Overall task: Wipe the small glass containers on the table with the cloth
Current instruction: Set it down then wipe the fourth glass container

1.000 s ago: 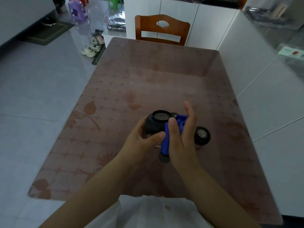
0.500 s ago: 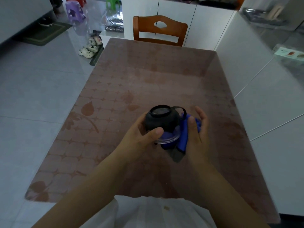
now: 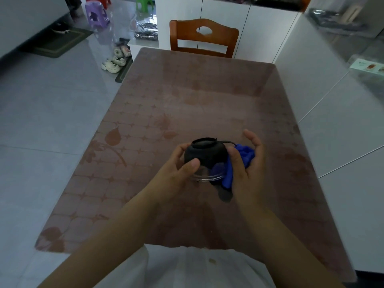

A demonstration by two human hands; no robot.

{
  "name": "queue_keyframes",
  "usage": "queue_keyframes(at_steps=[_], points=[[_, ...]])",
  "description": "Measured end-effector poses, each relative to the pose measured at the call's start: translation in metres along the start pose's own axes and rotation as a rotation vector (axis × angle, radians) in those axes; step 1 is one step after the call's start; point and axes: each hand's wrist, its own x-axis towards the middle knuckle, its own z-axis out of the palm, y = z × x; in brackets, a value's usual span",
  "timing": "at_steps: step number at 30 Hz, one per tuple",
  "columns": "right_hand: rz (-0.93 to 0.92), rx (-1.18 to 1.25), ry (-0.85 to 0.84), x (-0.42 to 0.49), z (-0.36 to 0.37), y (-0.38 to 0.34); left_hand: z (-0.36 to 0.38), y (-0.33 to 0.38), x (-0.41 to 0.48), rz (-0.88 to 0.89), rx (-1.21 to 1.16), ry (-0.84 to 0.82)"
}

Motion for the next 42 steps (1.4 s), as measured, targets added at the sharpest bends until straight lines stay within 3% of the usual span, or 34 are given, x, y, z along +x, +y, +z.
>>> queue_keyframes(at_steps=[7, 13, 23, 28, 35, 39, 42], points=[[-0.004, -0.038, 0.066, -0.003, -0.002, 0.004, 0.011, 0.003, -0.003, 0.015, 0.143, 0.221], [-0.095, -0.058, -0.042, -0.013, 0.004, -0.004, 0.031, 0.019, -0.006, -0.051, 0.12, 0.182], [-0.052, 0.122, -0.152, -0.023, 0.004, -0.003, 0.023, 0.013, -0.003, -0.094, -0.036, 0.266], [-0.03, 0.1, -0.062, -0.007, -0.001, -0.008, 0.01, 0.011, -0.004, -0.047, 0.034, 0.18], [-0.085, -0.168, -0.201, -0.01, 0.01, -0.01, 0.009, 0.016, -0.009, -0.013, 0.064, -0.085], [-0.118, -0.267, -0.166, -0.012, 0.015, -0.012, 0.01, 0.018, -0.011, -0.001, 0.111, -0.067], [-0.061, -0.212, -0.14, -0.01, 0.015, -0.016, 0.009, 0.015, -0.012, 0.029, 0.137, -0.049]])
